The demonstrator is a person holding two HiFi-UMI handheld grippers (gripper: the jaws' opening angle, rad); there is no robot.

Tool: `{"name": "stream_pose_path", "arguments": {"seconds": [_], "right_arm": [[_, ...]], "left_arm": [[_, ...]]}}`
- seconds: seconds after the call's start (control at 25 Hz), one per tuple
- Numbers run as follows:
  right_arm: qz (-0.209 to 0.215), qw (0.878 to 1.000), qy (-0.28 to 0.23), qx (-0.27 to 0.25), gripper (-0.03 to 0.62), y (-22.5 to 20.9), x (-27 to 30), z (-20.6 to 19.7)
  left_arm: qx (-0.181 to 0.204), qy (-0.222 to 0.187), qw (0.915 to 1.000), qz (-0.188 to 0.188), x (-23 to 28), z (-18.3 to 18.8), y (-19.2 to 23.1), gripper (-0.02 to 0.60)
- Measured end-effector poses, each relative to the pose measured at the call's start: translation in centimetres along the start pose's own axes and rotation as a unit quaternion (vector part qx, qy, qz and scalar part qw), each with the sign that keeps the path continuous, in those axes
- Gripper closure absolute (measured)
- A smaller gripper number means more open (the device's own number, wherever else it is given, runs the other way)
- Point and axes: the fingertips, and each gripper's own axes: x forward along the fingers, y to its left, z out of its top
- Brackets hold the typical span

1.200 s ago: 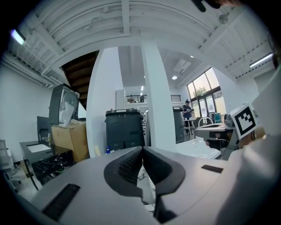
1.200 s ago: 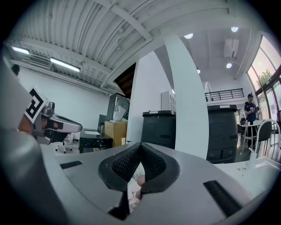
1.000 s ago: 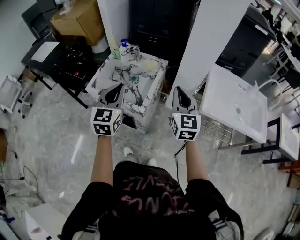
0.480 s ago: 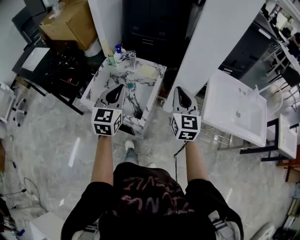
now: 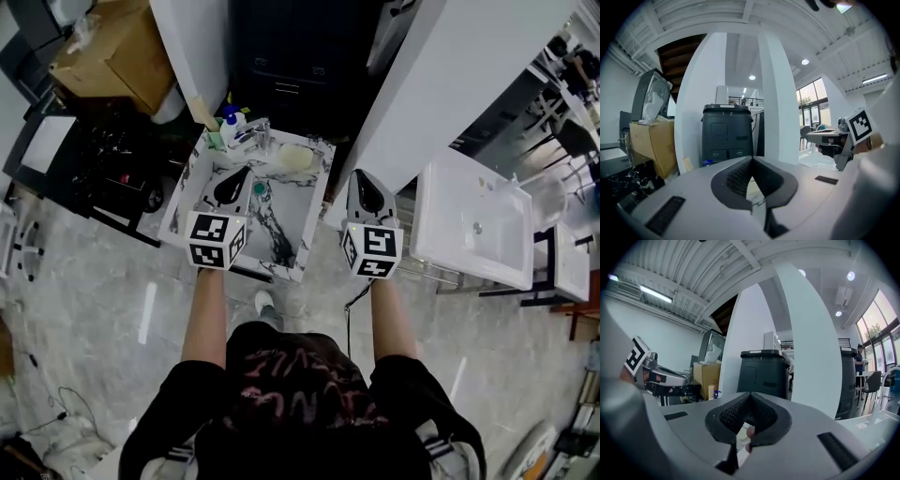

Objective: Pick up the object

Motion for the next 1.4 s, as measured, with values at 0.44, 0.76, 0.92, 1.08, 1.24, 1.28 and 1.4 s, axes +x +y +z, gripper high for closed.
{"name": "stream_pose_path", "arguments": {"seconds": [0.44, 0.76, 0.92, 1.08, 1.24, 1.28, 1.4], "right_arm": [[-0.046, 0.999, 0.004, -0.002, 0.579, -0.6, 2.7, 0.8], [-0.043, 0.999, -0.001, 0.004, 0.579, -2.8, 4.5, 0.9], [-0.039, 0.999, 0.000, 0.013, 0.579, -4.4, 5.3, 0.4], [-0.038, 0.999, -0.002, 0.017, 0.579, -6.0, 5.9, 0.2], [-0.035, 0.999, 0.003, 0.020, 0.579, -7.1, 6.5, -0.6], [-0.036, 0.999, 0.005, 0.022, 0.579, -7.4, 6.6, -0.9], [-0.038, 0.999, 0.007, 0.025, 0.579, -8.1, 6.7, -1.5]], "left_arm": [[0.004, 0.003, 0.9990, -0.044, 3.7, 0.5, 2.4, 0.565], [0.013, 0.003, 0.9989, -0.045, 6.2, 1.6, 1.5, 0.565], [0.017, 0.010, 0.9989, -0.042, 7.8, 1.7, 0.7, 0.565], [0.018, 0.020, 0.9988, -0.042, 9.5, 1.4, -0.1, 0.565], [0.018, 0.030, 0.9981, -0.050, 11.1, 0.8, -1.0, 0.565], [0.018, 0.034, 0.9979, -0.053, 11.5, 0.5, -1.3, 0.565], [0.024, 0.047, 0.9966, -0.063, 13.0, -0.5, -2.0, 0.565]]}}
